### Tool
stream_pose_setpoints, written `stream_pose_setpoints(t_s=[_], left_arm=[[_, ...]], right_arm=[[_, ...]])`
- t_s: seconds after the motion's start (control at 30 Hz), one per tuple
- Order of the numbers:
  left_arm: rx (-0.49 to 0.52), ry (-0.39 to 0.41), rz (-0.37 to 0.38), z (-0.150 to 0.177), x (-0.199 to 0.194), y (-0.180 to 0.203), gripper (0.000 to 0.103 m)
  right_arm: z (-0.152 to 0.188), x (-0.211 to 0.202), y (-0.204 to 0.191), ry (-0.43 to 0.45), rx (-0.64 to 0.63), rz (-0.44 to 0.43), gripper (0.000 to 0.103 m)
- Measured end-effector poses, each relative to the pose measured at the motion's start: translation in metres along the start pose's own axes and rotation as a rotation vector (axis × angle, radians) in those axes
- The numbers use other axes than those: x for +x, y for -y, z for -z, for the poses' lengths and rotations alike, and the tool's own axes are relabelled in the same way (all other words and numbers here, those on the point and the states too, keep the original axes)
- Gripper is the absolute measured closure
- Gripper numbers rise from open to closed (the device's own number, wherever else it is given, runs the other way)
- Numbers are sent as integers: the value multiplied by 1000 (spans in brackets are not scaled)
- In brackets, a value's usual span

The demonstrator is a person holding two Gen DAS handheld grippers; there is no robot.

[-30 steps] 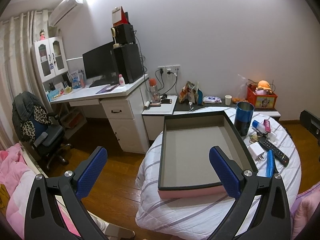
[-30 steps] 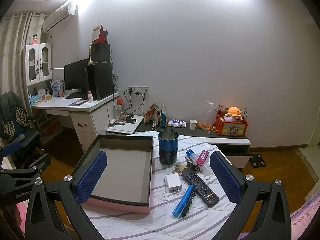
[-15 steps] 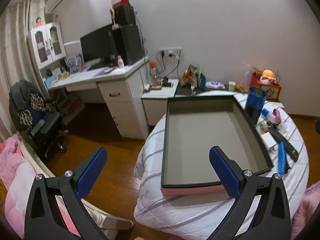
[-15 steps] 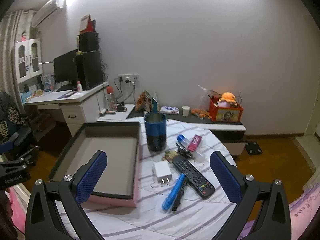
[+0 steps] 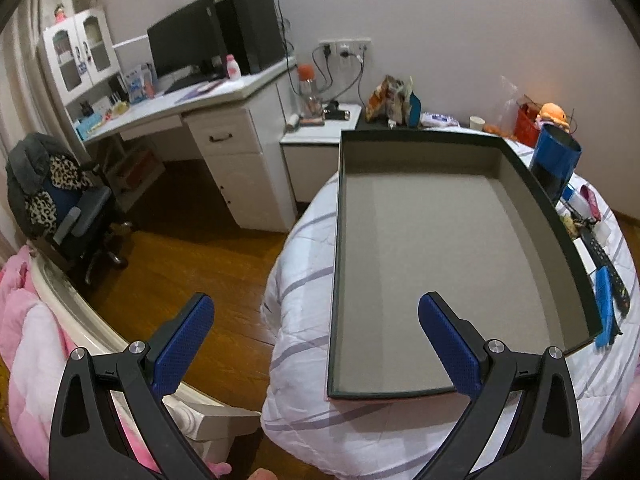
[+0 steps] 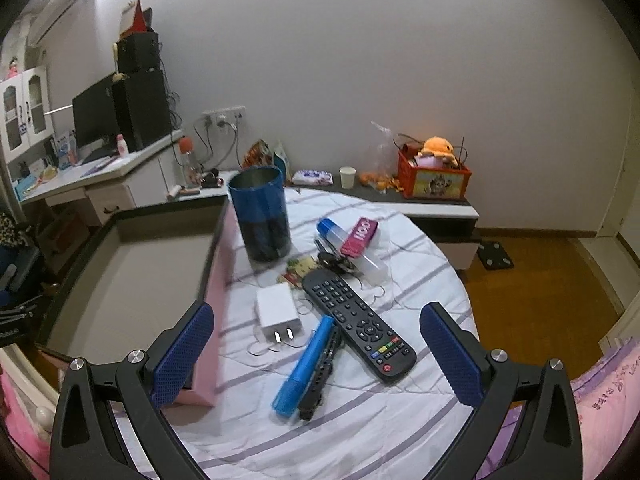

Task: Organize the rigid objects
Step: 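Close the left tool on the tray's side wall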

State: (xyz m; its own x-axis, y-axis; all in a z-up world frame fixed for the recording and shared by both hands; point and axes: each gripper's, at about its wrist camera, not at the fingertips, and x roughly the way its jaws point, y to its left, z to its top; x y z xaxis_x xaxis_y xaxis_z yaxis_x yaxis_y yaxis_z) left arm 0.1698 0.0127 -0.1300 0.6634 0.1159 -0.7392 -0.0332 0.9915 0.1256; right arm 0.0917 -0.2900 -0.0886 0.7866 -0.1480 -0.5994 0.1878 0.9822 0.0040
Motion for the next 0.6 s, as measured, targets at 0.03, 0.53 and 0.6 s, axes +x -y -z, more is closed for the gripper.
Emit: stream_pose_setpoints(t_s=[0.03,0.53,0.6], left_arm=[[2,-10,2,0,4,0,0],[-10,-115,56,0,53,3,15],[-13,-127,69,0,57,2,20]], right_arm=[[1,4,2,-10,2,3,0],[19,47,10,-93,-20,7,0],[16,47,10,-80,-31,-1,0]])
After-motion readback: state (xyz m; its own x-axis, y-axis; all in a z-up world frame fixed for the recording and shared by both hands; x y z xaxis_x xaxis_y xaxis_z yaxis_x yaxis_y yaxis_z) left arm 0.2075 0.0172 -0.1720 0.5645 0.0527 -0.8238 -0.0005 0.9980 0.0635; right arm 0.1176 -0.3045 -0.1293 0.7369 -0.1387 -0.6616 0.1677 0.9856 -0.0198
